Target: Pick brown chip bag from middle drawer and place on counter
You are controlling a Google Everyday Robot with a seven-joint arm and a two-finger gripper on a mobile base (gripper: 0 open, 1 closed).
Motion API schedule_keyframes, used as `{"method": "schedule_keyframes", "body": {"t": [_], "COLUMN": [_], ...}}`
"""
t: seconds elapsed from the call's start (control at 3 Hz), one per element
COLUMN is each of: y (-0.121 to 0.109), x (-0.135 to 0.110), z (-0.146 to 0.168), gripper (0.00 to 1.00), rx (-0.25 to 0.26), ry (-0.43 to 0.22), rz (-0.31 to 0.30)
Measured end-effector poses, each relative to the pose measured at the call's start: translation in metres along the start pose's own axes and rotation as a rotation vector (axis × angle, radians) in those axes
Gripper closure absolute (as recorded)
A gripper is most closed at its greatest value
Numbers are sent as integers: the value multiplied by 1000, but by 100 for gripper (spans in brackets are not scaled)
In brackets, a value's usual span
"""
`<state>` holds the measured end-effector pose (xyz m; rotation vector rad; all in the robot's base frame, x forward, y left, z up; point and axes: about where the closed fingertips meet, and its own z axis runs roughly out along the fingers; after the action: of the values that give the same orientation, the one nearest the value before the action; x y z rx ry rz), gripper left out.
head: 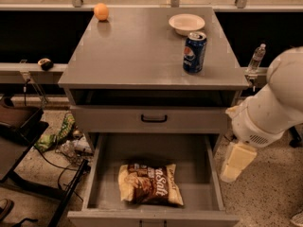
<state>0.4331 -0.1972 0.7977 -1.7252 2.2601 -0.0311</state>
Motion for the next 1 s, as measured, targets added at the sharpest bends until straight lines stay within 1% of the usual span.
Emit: {"method": "schedule_keyframes", "body": {"t": [0.33,0.67,1.0], "y": [-8,-7,-1], "x": [-4,-4,-2], "z": [0,0,37], "gripper": [0,0,0], "rx": [39,38,-2], "ry": [-16,-15,-38], "rz": [0,0,0]}}
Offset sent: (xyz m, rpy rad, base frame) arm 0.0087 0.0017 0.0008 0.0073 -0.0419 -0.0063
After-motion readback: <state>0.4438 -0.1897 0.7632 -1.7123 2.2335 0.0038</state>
